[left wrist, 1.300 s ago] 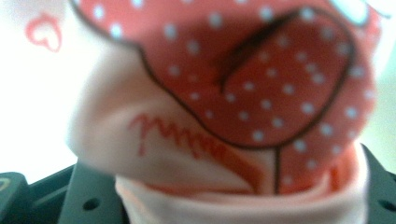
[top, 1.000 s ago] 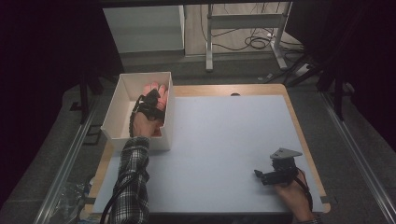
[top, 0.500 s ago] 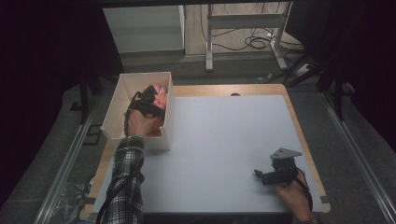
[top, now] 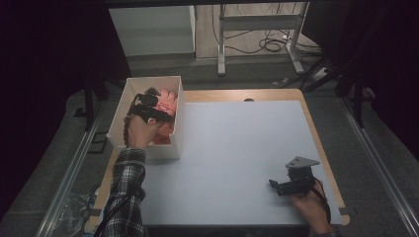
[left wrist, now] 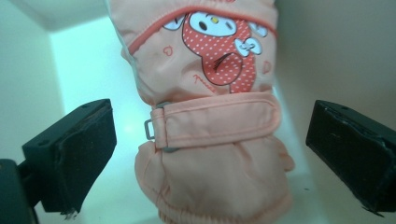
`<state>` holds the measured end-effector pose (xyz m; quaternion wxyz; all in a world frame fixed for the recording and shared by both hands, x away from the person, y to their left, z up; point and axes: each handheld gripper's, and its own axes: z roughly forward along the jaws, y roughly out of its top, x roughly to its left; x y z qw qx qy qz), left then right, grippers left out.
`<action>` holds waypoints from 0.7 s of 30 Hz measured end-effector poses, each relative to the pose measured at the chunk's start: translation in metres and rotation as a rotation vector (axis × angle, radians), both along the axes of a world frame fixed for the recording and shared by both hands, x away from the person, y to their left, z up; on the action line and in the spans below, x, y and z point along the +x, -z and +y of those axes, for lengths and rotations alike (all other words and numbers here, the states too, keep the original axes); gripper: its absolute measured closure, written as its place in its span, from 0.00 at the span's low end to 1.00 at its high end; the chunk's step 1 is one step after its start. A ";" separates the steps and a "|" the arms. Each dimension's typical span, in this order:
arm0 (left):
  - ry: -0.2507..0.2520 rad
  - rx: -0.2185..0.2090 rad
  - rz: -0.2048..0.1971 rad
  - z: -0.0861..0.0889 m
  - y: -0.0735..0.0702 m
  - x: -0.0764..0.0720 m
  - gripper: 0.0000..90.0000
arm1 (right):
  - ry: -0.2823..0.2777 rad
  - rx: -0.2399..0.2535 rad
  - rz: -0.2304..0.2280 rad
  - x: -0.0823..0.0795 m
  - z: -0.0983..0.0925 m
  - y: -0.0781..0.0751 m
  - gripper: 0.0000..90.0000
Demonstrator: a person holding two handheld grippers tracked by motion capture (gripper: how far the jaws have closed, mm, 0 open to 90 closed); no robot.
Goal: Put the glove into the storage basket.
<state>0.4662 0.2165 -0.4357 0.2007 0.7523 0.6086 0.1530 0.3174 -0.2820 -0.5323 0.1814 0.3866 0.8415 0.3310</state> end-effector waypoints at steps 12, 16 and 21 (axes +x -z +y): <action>0.075 -0.051 -0.093 -0.003 -0.018 -0.034 0.02 | 0.000 0.000 -0.001 0.000 0.000 0.000 0.02; 0.103 -0.072 -0.137 -0.001 -0.021 -0.054 0.02 | -0.002 -0.001 -0.002 0.000 0.000 0.000 0.02; 0.143 -0.100 -0.186 -0.002 -0.022 -0.079 0.02 | 0.000 -0.001 -0.001 0.000 0.000 0.000 0.02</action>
